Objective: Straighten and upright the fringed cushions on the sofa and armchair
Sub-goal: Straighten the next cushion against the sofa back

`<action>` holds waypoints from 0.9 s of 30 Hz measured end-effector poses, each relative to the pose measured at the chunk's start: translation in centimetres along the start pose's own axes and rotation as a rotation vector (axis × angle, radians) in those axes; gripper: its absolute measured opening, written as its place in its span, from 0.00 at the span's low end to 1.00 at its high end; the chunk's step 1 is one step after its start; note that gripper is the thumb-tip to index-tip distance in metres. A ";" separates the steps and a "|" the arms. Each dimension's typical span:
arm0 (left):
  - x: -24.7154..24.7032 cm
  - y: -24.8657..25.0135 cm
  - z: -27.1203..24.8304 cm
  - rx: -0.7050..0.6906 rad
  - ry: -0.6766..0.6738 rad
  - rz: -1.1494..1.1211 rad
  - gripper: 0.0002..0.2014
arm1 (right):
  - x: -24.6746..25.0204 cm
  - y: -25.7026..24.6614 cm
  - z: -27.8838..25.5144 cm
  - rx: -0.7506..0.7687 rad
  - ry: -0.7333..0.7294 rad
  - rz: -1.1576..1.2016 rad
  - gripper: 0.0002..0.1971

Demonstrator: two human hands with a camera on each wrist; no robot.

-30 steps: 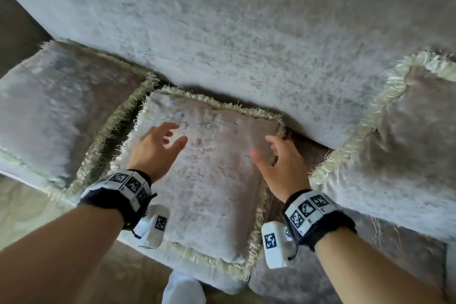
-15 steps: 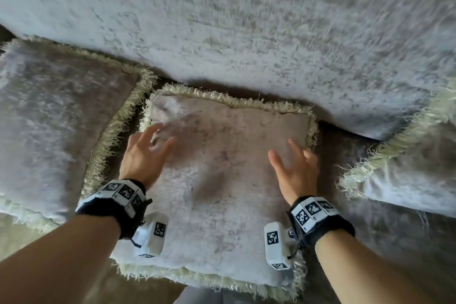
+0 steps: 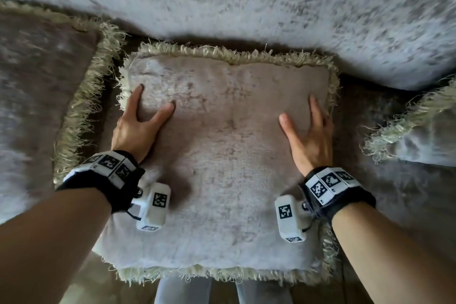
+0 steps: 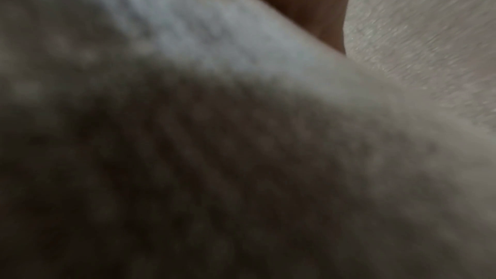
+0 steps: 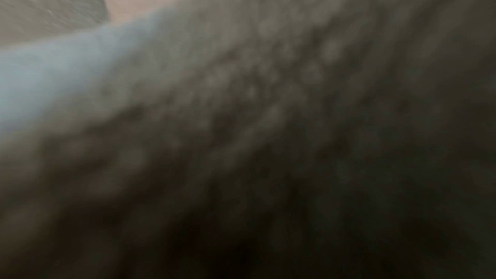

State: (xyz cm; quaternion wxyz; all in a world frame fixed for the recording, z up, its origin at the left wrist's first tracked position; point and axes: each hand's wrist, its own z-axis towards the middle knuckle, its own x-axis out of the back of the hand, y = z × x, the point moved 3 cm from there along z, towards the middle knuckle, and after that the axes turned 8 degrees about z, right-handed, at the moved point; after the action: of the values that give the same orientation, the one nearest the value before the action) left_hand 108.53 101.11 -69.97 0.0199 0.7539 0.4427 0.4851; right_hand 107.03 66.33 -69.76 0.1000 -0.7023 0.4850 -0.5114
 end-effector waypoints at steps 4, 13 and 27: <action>0.0 0.4 -0.5 -0.005 0.015 -0.014 0.43 | 0.2 -0.7 -0.7 -0.019 0.022 0.086 0.47; 5.2 5.6 -4.2 -0.337 0.230 -0.245 0.47 | 5.5 -6.4 -4.8 0.251 0.287 0.225 0.46; 5.1 15.5 2.9 -0.834 0.313 -0.469 0.53 | 8.9 -11.7 2.5 0.603 0.565 0.383 0.49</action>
State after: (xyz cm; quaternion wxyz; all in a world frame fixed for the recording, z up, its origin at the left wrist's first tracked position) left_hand 121.44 96.35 -60.78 0.3612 0.4800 0.3666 0.7105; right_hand 115.92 64.43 -57.89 0.2567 -0.3721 0.4438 -0.7738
